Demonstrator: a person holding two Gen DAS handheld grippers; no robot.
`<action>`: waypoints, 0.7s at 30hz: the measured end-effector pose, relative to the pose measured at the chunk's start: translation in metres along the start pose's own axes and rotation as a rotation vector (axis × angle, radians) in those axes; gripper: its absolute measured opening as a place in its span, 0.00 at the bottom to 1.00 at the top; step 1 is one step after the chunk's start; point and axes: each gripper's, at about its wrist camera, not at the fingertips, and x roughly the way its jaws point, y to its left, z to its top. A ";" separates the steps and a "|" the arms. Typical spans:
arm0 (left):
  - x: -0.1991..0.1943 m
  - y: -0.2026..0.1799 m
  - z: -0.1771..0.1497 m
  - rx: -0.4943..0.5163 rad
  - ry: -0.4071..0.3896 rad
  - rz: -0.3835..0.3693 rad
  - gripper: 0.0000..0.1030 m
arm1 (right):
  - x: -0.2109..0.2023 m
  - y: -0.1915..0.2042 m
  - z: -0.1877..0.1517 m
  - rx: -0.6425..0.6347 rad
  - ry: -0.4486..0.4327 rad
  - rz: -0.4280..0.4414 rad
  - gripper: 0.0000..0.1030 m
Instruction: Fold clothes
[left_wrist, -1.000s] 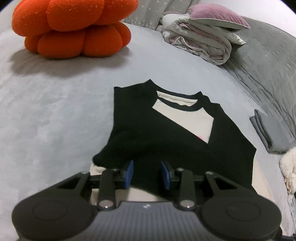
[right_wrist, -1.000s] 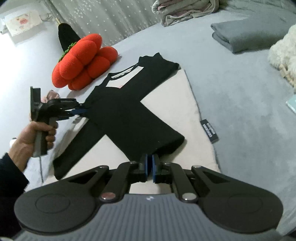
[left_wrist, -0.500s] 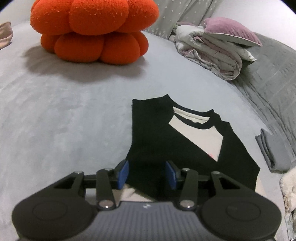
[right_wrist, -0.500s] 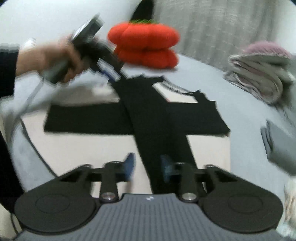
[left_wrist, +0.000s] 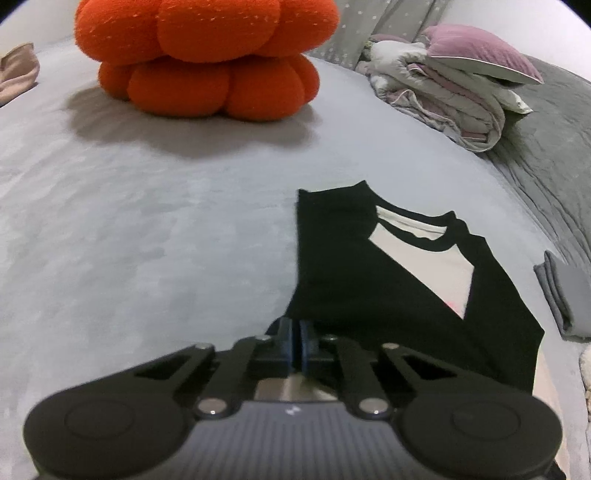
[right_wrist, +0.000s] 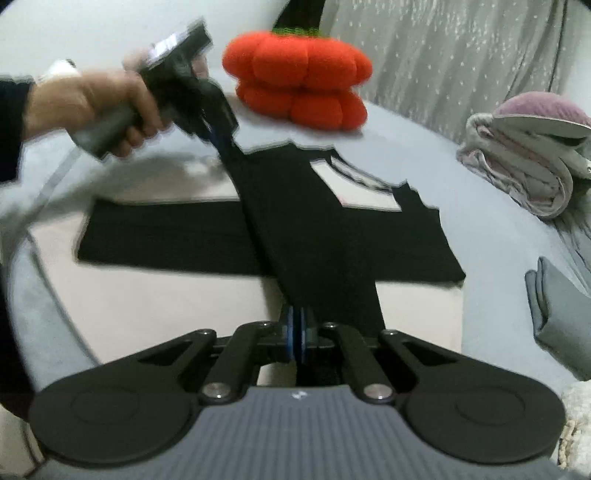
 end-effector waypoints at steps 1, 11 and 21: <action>0.000 0.000 0.000 0.002 0.003 0.002 0.06 | -0.002 0.001 -0.001 0.001 0.000 0.013 0.03; -0.015 0.002 0.010 0.032 -0.002 0.047 0.13 | 0.009 0.005 -0.012 0.007 0.043 0.032 0.33; -0.020 -0.045 0.003 0.192 -0.094 -0.082 0.25 | 0.024 -0.049 0.007 0.175 0.059 0.109 0.13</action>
